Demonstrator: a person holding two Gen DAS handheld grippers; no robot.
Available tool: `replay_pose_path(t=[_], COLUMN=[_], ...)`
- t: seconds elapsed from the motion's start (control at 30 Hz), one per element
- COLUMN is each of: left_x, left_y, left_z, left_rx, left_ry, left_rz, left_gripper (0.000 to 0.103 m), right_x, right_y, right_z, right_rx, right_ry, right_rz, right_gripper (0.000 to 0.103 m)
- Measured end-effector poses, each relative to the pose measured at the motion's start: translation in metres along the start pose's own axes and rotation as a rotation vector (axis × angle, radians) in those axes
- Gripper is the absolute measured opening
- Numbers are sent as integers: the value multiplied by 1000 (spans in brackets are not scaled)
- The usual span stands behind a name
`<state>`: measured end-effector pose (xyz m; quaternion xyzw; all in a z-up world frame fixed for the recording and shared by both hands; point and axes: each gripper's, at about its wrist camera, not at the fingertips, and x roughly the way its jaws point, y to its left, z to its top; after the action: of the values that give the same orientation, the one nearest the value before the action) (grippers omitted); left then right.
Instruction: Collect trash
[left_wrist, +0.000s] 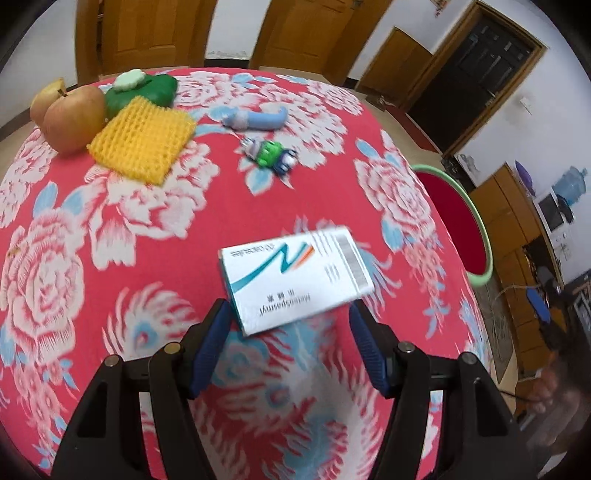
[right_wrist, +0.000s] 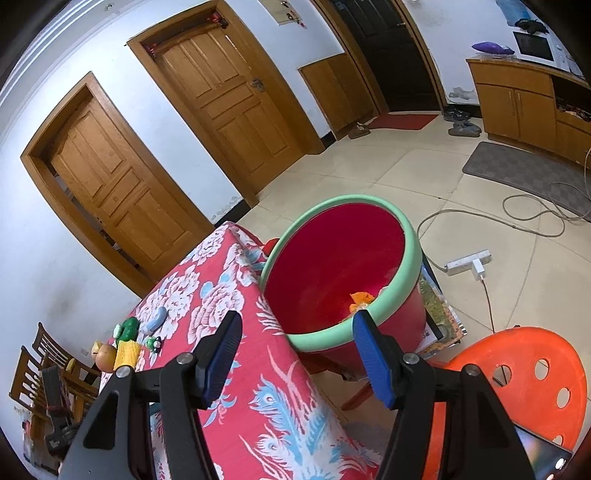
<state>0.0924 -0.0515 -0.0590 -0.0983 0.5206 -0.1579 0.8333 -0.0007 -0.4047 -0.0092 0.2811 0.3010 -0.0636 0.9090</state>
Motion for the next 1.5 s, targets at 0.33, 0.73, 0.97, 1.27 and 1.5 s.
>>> replay_pose_path(t=[0.33, 0.73, 0.97, 1.27, 1.5], left_x=[1, 4, 20, 28, -12], left_y=[-39, -35, -48, -52, -8], left_z=[-22, 7, 18, 8, 27], left_rx=[126, 272, 353, 373, 229], left_ry=[37, -36, -30, -44, -167], left_rz=[-51, 162, 119, 79, 144], left_gripper=[66, 72, 74, 53, 53], right_x=[-7, -14, -19, -21, -17], right_y=[10, 16, 30, 53, 89], right_z=[-4, -7, -7, -8, -13], right_rx=[-23, -31, -59, -108, -166], right_ry=[-2, 15, 33, 60, 90], right_rz=[12, 25, 13, 15, 57], right_gripper=[65, 65, 65, 65, 65])
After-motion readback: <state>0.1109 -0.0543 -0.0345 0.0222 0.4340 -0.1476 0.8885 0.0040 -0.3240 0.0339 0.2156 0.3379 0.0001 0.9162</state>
